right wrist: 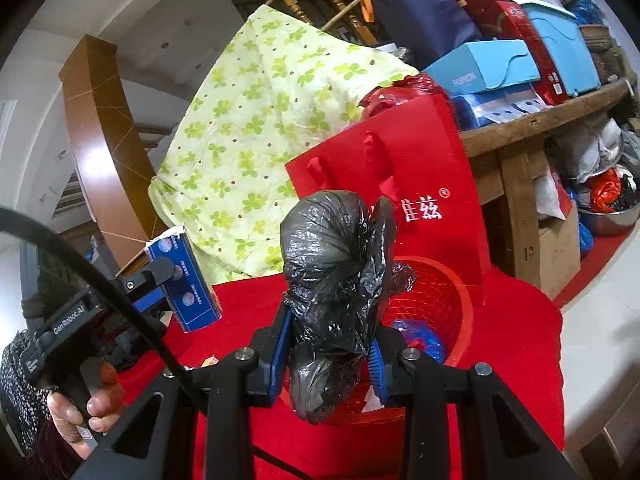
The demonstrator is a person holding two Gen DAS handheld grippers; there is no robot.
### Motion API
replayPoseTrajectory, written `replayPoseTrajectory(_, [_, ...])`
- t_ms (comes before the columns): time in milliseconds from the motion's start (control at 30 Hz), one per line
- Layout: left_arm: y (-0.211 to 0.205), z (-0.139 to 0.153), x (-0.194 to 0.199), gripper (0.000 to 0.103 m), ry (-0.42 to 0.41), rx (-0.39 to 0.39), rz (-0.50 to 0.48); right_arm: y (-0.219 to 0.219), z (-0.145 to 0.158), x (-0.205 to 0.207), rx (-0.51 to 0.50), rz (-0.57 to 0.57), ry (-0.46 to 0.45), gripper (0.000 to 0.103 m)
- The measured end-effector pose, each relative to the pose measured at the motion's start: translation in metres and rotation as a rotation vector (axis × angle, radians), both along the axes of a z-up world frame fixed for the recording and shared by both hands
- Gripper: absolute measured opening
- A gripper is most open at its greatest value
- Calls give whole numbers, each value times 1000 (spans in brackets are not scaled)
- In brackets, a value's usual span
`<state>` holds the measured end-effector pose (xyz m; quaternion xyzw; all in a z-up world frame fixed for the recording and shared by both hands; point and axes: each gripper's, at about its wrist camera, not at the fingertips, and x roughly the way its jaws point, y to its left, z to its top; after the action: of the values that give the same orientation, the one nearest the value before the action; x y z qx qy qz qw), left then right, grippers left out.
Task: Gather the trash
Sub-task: 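Open both tools over the basket to drop the bag and box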
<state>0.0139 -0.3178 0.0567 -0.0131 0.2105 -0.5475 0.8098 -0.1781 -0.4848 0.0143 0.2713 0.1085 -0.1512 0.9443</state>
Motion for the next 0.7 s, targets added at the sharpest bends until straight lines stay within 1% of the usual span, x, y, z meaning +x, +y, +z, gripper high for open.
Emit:
replayPoseTrajectory(200, [-20, -9, -5, 62, 6, 16, -29, -15, -4, -3, 20, -17, -7, 37])
replayPoseTrajectory(400, [-35, -22, -8, 62, 17, 35, -62, -24, -10, -1, 39, -10, 0, 37])
replayPoseTrajectory(567, [-46, -34, -8, 62, 29, 60, -74, -34, -21, 8, 71, -7, 29, 38])
replayPoseTrajectory(700, [-54, -46, -4, 63, 39, 93, -52, -40, -32, 19, 94, 4, 63, 38])
